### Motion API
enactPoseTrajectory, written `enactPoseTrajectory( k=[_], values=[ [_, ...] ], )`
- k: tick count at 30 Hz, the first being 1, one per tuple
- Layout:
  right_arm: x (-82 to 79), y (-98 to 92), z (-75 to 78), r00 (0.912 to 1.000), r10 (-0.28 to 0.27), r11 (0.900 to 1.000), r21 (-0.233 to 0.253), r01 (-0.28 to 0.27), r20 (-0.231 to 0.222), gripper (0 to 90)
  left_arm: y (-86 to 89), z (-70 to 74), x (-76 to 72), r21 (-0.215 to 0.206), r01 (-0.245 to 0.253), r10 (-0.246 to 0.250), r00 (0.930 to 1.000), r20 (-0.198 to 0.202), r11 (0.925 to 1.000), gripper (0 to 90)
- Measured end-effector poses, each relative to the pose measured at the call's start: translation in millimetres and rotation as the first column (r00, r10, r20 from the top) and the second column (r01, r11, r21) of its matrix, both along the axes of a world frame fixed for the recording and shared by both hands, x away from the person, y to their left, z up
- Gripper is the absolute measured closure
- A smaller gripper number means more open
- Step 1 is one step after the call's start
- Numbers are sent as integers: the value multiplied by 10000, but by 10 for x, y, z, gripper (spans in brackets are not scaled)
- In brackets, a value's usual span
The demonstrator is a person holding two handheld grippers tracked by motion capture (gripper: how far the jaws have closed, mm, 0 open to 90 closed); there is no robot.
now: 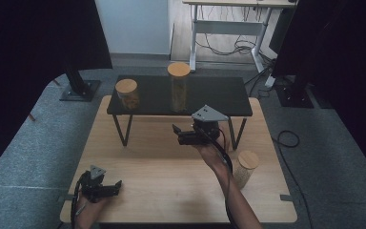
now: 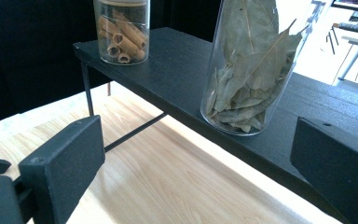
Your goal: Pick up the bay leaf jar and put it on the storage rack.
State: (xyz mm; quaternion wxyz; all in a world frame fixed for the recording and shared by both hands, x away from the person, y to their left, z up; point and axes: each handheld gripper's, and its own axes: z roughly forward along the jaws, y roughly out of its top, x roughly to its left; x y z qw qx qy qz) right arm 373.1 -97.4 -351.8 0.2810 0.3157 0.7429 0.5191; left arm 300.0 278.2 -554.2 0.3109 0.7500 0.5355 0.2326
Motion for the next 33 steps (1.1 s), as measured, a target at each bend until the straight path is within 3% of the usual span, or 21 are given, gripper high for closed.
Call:
enactPoseTrajectory(
  k=[33],
  values=[
    [-286,-144,-259,9998,185,9997,-165,-184,82,28,0,2,-1,12,6,-6,10000,-19,10000,18]
  ],
)
